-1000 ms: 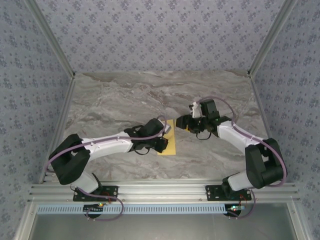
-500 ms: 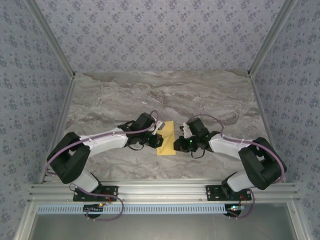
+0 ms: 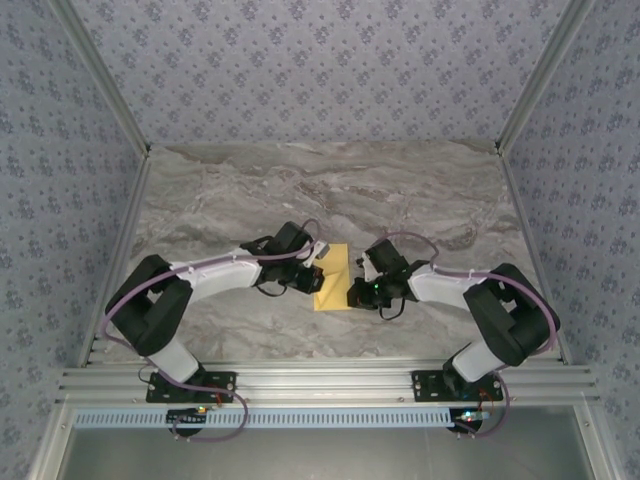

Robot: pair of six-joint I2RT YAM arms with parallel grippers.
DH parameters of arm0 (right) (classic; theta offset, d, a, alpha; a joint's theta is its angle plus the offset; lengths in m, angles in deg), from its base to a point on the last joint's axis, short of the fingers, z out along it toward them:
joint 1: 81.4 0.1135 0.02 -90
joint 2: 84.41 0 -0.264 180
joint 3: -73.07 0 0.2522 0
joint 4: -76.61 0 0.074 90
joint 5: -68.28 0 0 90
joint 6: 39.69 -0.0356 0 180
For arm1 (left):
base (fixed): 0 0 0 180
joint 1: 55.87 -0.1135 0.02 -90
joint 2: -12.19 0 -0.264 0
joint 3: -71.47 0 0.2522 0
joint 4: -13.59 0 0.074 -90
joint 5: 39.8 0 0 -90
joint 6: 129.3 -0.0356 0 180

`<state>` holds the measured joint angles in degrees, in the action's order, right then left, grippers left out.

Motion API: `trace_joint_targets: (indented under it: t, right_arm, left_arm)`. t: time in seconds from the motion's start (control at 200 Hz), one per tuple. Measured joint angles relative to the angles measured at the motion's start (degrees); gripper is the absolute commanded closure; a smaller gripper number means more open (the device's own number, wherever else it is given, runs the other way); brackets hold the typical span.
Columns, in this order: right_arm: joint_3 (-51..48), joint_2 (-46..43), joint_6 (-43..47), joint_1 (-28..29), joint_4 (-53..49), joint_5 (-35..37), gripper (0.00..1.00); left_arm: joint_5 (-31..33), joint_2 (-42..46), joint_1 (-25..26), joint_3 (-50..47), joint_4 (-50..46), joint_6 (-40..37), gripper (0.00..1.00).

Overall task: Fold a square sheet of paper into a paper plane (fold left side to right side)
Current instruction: Fold the triangle a second time at the center of the table.

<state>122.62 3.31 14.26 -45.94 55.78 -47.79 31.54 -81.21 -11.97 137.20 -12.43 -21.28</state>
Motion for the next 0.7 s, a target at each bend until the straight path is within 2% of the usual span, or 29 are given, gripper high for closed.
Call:
trace_joint_targets:
  t: [0.7]
  right_arm:
    - [1.33, 0.74, 1.68, 0.33, -2.01, 0.79, 0.90]
  left_arm:
    - [0.24, -6.38, -1.16, 3.85, -1.46, -2.19, 0.96]
